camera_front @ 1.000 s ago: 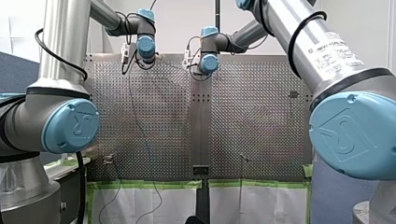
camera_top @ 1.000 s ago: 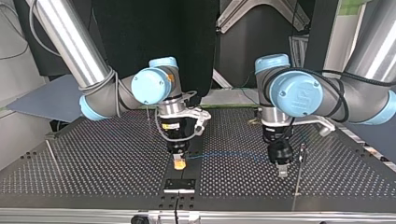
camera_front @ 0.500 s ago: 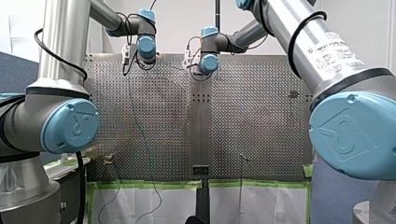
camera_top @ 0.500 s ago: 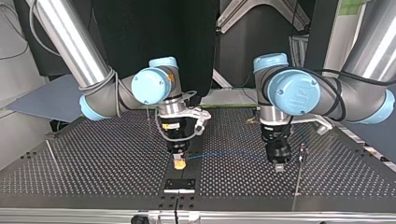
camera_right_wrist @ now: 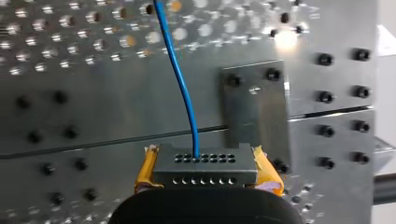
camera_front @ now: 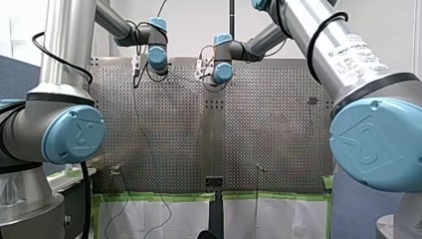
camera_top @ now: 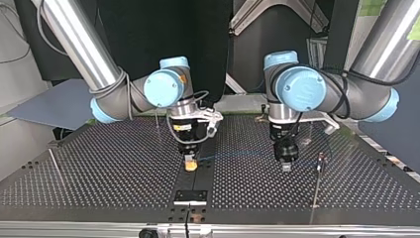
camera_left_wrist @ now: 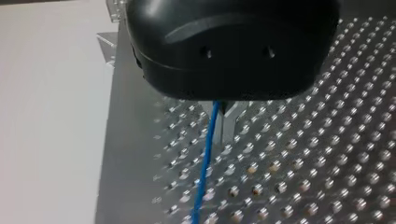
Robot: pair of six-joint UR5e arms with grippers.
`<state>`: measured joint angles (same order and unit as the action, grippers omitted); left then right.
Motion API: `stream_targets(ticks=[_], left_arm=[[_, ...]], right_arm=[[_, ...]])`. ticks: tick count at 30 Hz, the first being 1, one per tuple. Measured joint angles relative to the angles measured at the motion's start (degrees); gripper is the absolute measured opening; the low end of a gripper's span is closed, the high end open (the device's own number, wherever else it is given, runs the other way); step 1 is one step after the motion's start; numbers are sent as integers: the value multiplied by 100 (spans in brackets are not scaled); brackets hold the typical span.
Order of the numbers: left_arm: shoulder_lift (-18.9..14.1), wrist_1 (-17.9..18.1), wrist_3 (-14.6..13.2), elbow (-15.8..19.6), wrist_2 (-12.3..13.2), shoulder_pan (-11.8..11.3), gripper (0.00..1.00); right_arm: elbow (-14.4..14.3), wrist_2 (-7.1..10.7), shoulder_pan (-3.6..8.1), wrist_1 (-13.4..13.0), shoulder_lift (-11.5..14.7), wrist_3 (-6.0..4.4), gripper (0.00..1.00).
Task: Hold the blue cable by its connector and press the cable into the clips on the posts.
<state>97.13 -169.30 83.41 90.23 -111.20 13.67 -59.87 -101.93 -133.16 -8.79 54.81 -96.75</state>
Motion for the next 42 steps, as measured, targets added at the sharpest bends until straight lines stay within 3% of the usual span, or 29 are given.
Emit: stream_targets(ticks=[7,13,18,25,33,42], left_arm=[[5,345,71,345,-6,127,0],[168,635,12,636,-48,276,0],[419,854,-5,861,-207,511,0],[763,1192,70,915,-539,854,0],[1197,1625,228,1216,-808,1287,0],[1474,2036,300,1622,-844,1583,0]], right_arm=[[-203,-66,-32,-95,0,3,0],[-505,-304,-76,-353,0,31,0],[-773,-430,-84,-617,0,64,0],[-1119,-502,-52,-964,0,106,0],[-1529,-789,-38,-1373,-4,306,0],[-1964,-1043,-24,-1808,-8,275,0]])
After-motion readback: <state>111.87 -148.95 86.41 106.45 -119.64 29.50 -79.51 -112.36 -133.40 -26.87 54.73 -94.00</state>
